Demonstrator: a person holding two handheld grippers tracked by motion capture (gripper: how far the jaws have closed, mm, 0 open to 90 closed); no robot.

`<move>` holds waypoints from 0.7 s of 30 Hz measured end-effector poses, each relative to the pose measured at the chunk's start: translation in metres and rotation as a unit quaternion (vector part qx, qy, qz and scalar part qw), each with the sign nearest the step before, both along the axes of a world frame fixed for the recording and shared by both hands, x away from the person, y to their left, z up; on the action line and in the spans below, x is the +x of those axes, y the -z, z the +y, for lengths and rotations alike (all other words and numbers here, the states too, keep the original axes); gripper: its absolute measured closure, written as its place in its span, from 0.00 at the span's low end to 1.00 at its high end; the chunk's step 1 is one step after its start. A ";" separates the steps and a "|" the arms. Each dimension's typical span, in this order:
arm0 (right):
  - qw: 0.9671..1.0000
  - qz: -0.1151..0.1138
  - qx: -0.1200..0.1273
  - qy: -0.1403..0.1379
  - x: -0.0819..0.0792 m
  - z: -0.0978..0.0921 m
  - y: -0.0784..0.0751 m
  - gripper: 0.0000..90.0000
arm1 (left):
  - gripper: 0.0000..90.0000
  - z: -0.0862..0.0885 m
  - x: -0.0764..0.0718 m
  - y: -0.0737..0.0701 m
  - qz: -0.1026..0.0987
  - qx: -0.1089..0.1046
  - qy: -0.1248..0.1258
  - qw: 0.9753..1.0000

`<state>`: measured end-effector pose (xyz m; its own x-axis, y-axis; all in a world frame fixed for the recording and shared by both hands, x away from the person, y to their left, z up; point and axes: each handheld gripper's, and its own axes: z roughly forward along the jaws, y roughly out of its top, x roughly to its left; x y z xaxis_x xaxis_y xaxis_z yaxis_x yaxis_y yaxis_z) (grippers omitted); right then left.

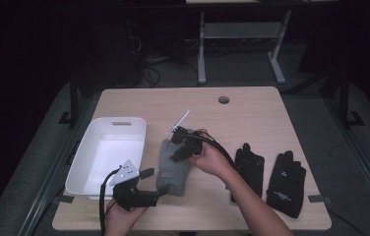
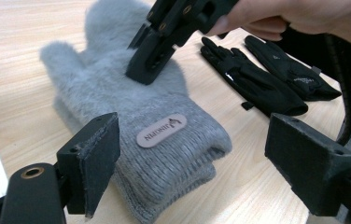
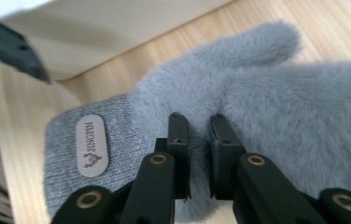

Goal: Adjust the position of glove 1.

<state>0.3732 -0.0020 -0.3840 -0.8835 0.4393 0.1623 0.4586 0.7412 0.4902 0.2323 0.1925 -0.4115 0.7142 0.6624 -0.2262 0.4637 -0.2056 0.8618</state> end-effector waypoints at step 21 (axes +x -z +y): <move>0.998 -0.005 0.025 0.059 0.008 -0.008 0.029 0.77 | 0.20 -0.005 0.001 0.003 0.009 0.005 0.003 1.000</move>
<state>0.3814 -0.0095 -0.4132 -0.8277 0.5322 0.1782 0.5365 0.6571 0.5294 0.2332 0.1876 -0.4146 0.7141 0.6601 -0.2331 0.4783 -0.2169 0.8510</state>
